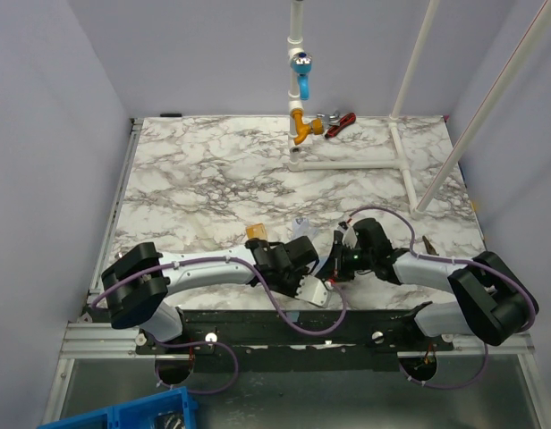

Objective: Put the credit cards into the card holder
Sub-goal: Insert the credit card into the card holder.

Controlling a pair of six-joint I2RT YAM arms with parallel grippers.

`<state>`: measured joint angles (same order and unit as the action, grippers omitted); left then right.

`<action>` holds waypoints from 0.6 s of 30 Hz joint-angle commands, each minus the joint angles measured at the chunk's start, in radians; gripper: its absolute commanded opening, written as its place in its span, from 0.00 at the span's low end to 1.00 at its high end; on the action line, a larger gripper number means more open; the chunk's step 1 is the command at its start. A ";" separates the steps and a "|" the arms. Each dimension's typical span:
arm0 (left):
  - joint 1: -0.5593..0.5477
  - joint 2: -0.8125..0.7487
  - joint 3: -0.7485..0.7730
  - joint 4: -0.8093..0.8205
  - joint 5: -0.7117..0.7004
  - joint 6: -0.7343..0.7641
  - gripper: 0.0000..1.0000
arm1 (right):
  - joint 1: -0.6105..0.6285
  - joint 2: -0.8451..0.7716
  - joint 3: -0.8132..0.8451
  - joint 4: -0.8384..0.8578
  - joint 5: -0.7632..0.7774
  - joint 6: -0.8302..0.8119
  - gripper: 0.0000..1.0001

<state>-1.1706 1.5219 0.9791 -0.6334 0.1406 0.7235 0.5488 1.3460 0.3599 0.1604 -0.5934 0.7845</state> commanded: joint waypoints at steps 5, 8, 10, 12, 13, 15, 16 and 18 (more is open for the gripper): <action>0.031 -0.007 -0.122 0.274 -0.132 0.153 0.16 | 0.004 -0.036 0.034 -0.039 0.030 -0.008 0.01; 0.031 -0.002 -0.150 0.307 -0.132 0.183 0.15 | 0.004 -0.040 0.037 -0.033 0.037 0.002 0.01; 0.032 0.000 -0.160 0.289 -0.120 0.205 0.15 | 0.000 -0.039 0.032 -0.017 0.042 0.012 0.01; 0.031 0.000 -0.170 0.263 -0.104 0.218 0.14 | 0.000 -0.040 0.020 0.015 0.054 0.033 0.01; 0.032 -0.002 -0.173 0.249 -0.098 0.223 0.14 | -0.002 -0.038 0.011 0.030 0.058 0.043 0.01; 0.030 -0.006 -0.179 0.215 -0.082 0.232 0.13 | -0.002 -0.035 -0.009 0.060 0.078 0.061 0.01; 0.028 -0.005 -0.181 0.197 -0.078 0.237 0.12 | -0.001 -0.033 -0.019 0.082 0.088 0.067 0.01; 0.024 -0.007 -0.188 0.182 -0.081 0.244 0.11 | -0.001 -0.016 -0.038 0.132 0.093 0.083 0.01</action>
<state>-1.1404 1.5223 0.8108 -0.4011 0.0380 0.9222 0.5488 1.3190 0.3630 0.1913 -0.5484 0.8246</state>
